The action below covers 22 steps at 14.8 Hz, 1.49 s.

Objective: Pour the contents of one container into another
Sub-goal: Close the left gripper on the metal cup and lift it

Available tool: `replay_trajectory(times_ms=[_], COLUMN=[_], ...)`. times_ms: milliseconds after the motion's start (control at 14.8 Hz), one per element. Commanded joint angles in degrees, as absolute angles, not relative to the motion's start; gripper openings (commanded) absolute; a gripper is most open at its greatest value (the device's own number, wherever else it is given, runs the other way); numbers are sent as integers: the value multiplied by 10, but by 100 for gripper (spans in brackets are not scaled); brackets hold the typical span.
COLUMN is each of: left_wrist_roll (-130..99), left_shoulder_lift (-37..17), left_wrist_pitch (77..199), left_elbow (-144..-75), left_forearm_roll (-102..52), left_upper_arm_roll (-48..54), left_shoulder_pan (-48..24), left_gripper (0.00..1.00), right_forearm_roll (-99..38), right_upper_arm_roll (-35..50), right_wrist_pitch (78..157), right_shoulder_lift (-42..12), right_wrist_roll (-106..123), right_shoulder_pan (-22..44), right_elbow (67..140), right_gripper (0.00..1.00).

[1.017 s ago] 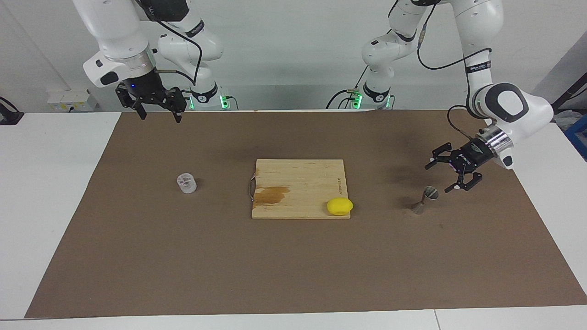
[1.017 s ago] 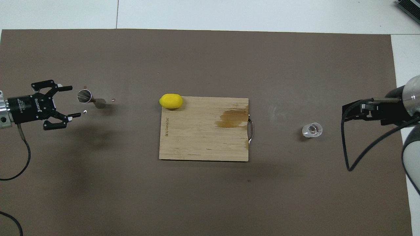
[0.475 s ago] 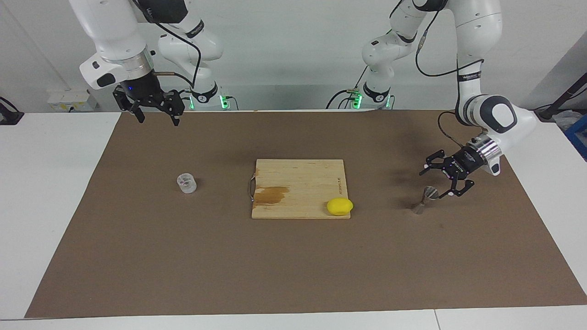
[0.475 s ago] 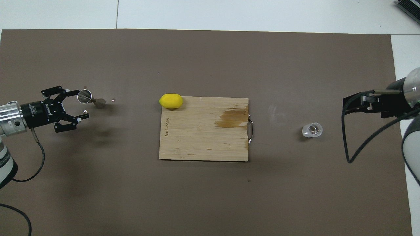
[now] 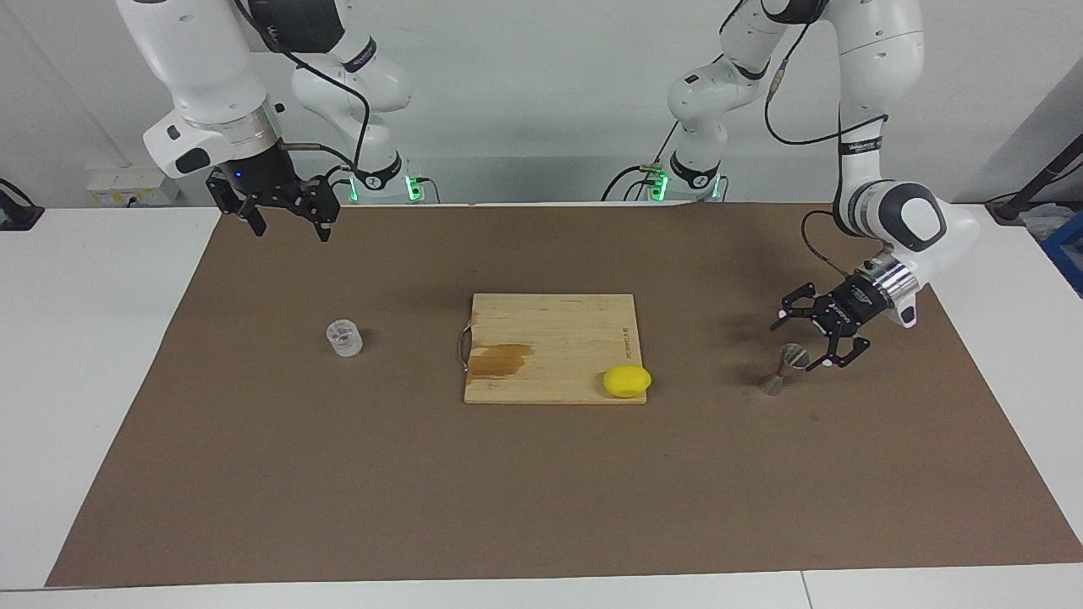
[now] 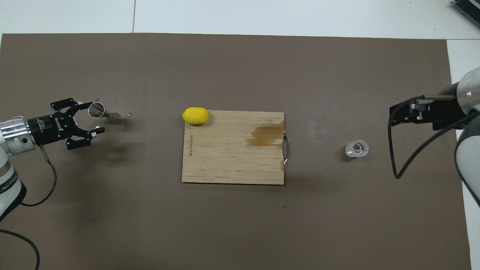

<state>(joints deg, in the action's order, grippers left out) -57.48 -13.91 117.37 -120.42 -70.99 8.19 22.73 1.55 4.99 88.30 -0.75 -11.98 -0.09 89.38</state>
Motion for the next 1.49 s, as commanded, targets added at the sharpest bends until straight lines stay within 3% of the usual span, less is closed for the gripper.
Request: replay_trajectory(times_ms=[0, 542, 1288, 1424], left_wrist_roll=[-577, -576, -577, -577], left_shoulder_lift=[-138, -142, -142, -142], left_wrist_pitch=[1198, 1216, 1215, 1215], left_elbow=[-1211, -1210, -1211, -1211], left_forearm_roll=[-733, -765, -764, -764], left_upper_arm_roll=[79, 80, 79, 79], left_shoulder_pan=[219, 207, 209, 211], left_gripper=[96, 95, 83, 76], right_forearm_roll=[24, 24, 24, 24], right_upper_arm_roll=[55, 58, 59, 59], right_wrist_pitch=[872, 875, 878, 877], right_shoulder_lift=[-12, -11, -11, -11], right_wrist_roll=[-131, -132, -132, -132], right_shoulder_pan=[-3, 11, 13, 13], right_elbow=[882, 884, 884, 884], right_gripper=[97, 97, 97, 97])
